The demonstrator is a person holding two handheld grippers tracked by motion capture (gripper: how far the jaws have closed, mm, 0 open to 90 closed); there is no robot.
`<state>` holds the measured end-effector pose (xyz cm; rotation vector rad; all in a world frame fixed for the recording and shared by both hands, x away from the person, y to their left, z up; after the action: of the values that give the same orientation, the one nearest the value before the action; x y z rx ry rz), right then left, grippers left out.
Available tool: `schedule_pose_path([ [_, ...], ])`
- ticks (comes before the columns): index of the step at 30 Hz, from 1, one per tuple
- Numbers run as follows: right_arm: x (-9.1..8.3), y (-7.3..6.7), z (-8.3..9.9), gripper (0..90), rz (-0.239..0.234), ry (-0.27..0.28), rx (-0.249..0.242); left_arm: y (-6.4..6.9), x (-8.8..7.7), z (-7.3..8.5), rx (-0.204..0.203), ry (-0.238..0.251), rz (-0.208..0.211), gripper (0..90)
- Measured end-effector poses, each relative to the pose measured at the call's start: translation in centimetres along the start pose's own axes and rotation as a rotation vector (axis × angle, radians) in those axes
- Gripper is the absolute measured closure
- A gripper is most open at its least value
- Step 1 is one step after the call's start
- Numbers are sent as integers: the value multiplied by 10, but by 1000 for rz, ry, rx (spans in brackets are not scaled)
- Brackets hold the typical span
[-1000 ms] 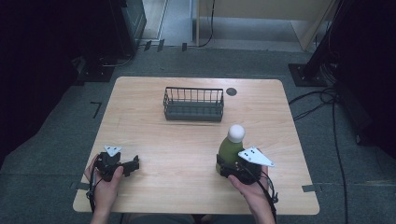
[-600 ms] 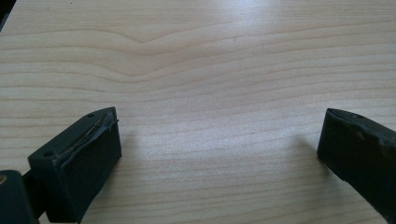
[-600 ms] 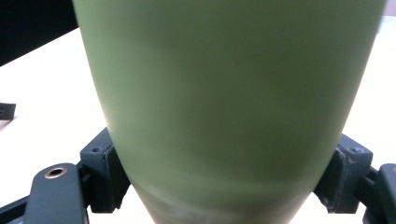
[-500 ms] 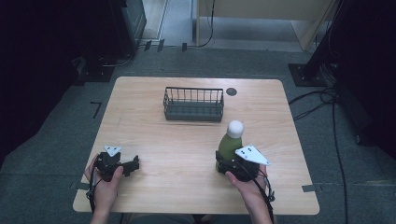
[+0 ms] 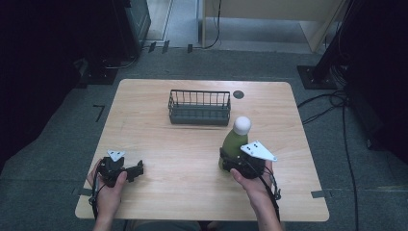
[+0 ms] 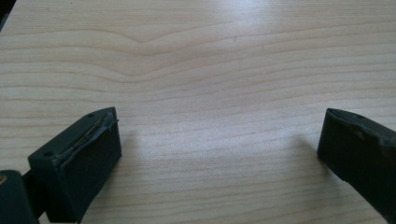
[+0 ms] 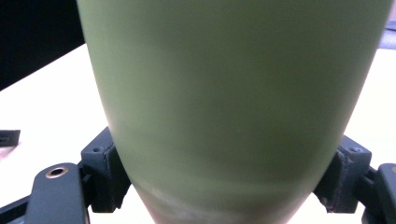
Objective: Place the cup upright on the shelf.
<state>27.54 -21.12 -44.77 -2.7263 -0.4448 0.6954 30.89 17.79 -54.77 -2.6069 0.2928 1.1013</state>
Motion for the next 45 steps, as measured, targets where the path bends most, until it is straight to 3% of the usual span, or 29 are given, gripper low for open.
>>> schedule_pose_path([
  [16, 19, -14, -41, 200, -32, -1, 2, 0, 0, 0, -4, 2, 0, 1],
  [45, 61, -38, -109, 200, 3, 17, -26, 0, 0, 0, 0, 0, 1, 1],
])
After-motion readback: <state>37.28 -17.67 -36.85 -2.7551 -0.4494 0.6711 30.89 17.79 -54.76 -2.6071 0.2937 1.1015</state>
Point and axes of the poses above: each handheld gripper's, and its own axes: x roughly forward along the jaws, z roughly out of its underside, y roughly to its right, the point moved 4 cm from there along x, roughly forward along the jaws, and after that the axes turned 15 degrees about x, right-handed, at the moved point
